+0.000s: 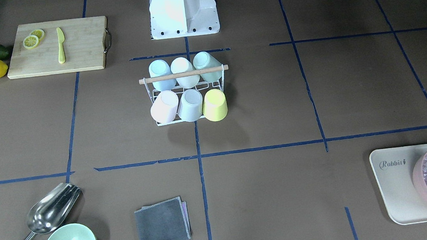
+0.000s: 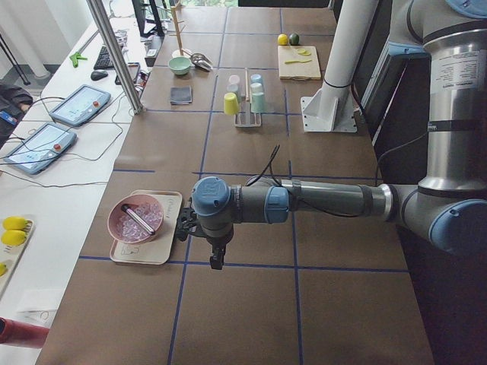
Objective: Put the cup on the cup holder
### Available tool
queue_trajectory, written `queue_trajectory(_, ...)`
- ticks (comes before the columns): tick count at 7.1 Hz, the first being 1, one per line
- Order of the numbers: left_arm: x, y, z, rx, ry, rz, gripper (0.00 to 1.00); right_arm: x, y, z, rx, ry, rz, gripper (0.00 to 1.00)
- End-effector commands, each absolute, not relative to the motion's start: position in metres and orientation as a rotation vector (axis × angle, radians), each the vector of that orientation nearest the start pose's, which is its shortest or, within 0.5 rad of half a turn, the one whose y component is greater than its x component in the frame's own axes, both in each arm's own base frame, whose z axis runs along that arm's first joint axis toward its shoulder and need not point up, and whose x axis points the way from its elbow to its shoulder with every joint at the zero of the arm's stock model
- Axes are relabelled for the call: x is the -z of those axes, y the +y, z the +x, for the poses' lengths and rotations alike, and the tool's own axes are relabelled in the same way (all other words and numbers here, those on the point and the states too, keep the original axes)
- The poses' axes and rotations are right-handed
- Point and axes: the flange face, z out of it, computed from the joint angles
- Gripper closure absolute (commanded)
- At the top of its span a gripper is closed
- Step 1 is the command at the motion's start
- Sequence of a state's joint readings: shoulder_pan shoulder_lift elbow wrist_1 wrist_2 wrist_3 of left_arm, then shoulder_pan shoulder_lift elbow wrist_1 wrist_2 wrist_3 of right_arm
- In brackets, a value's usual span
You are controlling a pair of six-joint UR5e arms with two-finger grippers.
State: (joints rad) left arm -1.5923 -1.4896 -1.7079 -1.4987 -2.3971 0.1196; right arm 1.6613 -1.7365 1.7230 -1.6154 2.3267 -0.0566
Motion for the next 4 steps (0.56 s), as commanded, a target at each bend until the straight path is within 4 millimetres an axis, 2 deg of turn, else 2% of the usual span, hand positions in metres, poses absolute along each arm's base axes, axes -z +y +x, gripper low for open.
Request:
queue_trajectory(1, -0.6329, -0.455, -0.0698, -0.086, 0.826, 0.044, 0.0, -0.6659, -0.409, 0.1023, -0.058, -0.758, -0.002, 0.0)
queue_trajectory(4, -0.6324, -0.4543, -0.0694, -0.086, 0.832, 0.044, 0.0, -0.6634, -0.41, 0.102, -0.06, -0.764, 0.0, 0.0)
